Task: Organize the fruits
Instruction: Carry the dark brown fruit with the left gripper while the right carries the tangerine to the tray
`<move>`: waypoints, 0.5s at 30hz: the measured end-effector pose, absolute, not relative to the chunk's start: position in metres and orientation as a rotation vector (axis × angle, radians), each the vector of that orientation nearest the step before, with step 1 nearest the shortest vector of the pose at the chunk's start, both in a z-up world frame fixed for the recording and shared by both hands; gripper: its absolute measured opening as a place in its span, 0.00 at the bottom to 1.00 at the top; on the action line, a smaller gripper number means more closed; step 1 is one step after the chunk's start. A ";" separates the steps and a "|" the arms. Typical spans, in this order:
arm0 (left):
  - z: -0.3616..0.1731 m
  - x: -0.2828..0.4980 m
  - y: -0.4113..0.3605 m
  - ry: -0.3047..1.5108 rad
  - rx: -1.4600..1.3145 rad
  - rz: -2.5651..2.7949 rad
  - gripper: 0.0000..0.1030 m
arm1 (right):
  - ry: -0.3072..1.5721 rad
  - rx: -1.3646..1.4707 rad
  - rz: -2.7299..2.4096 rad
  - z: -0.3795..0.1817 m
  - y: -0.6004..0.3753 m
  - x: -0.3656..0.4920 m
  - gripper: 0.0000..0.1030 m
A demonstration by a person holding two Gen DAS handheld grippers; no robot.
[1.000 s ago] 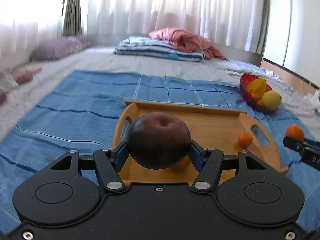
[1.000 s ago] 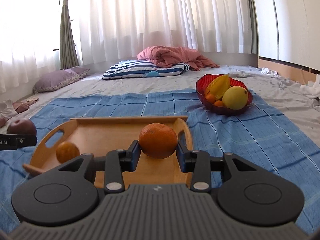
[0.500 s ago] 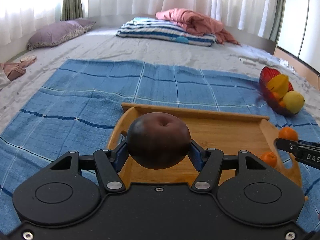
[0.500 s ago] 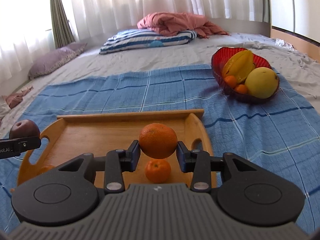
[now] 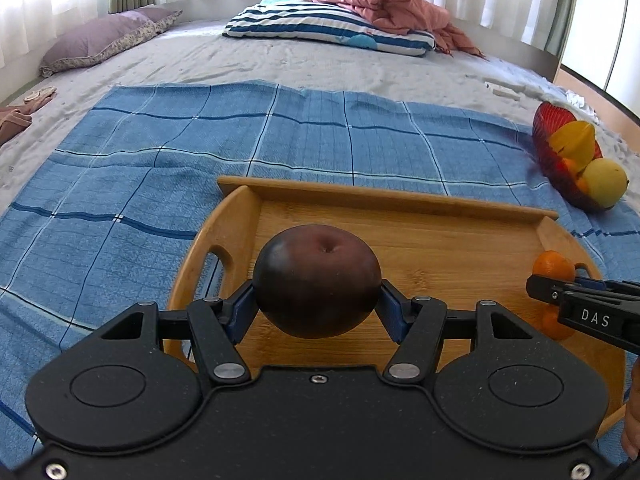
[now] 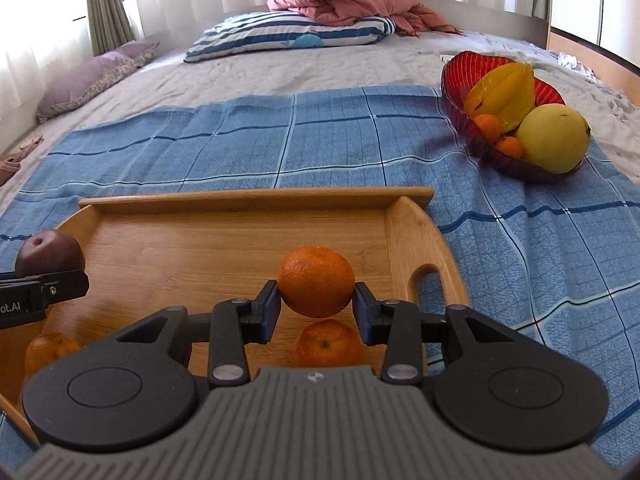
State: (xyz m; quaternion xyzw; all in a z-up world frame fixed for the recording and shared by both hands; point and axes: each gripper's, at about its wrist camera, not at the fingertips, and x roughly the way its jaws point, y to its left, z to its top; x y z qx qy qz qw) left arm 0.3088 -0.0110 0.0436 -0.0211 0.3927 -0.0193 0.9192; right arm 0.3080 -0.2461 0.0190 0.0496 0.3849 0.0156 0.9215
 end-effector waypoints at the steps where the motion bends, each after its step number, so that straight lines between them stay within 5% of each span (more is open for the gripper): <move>1: 0.042 0.310 -0.011 0.810 -0.045 -0.041 0.59 | 0.793 0.098 0.031 0.018 -0.246 0.308 0.42; 15: 0.028 0.317 -0.021 0.844 -0.029 -0.069 0.59 | 0.803 0.105 0.027 0.011 -0.243 0.312 0.42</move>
